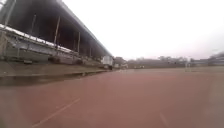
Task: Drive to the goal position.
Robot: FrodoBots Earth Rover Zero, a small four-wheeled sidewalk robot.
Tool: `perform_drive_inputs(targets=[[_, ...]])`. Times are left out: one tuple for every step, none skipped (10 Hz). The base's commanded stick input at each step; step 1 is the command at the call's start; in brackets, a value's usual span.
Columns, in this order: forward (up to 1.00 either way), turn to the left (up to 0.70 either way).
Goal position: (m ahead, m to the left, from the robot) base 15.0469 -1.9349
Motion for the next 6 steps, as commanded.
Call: perform_drive_inputs(targets=[[0.70, 0.00], [0.70, 0.00], [0.70, 0.00], [0.70, 0.00], [0.70, 0.00], [0.70, -0.13]])
